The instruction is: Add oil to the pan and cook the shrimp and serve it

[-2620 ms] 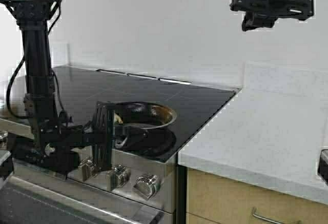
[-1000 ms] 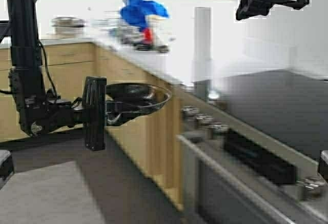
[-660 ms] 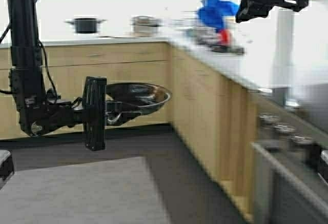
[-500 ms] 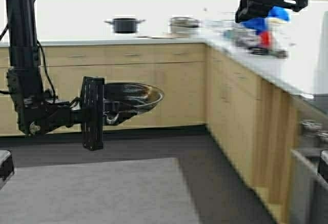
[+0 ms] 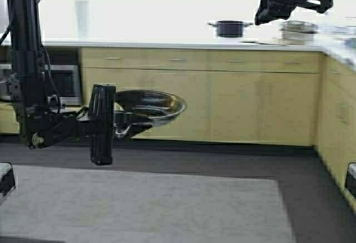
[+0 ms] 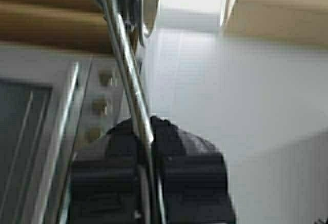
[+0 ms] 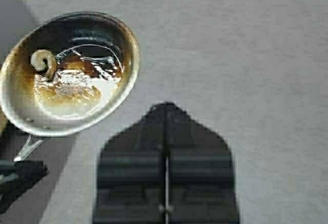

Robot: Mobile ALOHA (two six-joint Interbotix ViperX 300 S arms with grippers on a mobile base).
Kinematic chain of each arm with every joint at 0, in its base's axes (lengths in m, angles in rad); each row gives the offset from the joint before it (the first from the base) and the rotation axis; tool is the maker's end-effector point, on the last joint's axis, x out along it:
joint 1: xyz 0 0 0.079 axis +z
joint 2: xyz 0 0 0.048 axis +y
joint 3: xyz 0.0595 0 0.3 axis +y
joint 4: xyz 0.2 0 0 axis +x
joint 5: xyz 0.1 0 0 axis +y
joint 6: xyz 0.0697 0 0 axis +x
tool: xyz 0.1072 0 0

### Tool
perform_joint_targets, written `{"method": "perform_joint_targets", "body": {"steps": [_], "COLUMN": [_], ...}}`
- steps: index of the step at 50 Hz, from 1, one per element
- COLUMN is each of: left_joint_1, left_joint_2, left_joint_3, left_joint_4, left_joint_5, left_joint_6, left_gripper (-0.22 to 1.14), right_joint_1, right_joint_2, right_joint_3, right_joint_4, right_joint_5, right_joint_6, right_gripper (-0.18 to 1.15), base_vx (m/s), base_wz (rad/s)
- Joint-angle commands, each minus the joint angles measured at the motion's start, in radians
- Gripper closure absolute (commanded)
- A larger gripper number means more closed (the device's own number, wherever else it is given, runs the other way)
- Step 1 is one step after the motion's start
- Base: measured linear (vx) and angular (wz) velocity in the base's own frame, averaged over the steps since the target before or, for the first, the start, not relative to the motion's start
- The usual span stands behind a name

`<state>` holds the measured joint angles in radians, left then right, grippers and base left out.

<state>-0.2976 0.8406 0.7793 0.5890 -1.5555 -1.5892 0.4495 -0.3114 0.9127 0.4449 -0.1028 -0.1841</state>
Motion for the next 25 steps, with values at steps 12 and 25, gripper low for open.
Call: {"method": "perform_joint_targets", "body": {"steps": [12,25], "left_joint_1": [-0.005,-0.005], "left_joint_2": [-0.072,-0.08], "left_joint_3": [-0.026,-0.034], "left_joint_4": [-0.002,0.002], "left_joint_5": [-0.04,-0.04], "left_joint_6": [0.032,0.029], "left_gripper": [0.89,0.89], "right_joint_1": [-0.006,-0.006], "right_joint_2": [0.032,0.011], "right_joint_3": [-0.031,-0.028], "right_joint_4": [-0.018,-0.02], "right_joint_5": [-0.002,0.0], "right_joint_6": [-0.006,-0.006], "right_gripper": [0.92,0.92], "base_vx": [0.05,0.09], "base_wz": [0.38,0.51]}}
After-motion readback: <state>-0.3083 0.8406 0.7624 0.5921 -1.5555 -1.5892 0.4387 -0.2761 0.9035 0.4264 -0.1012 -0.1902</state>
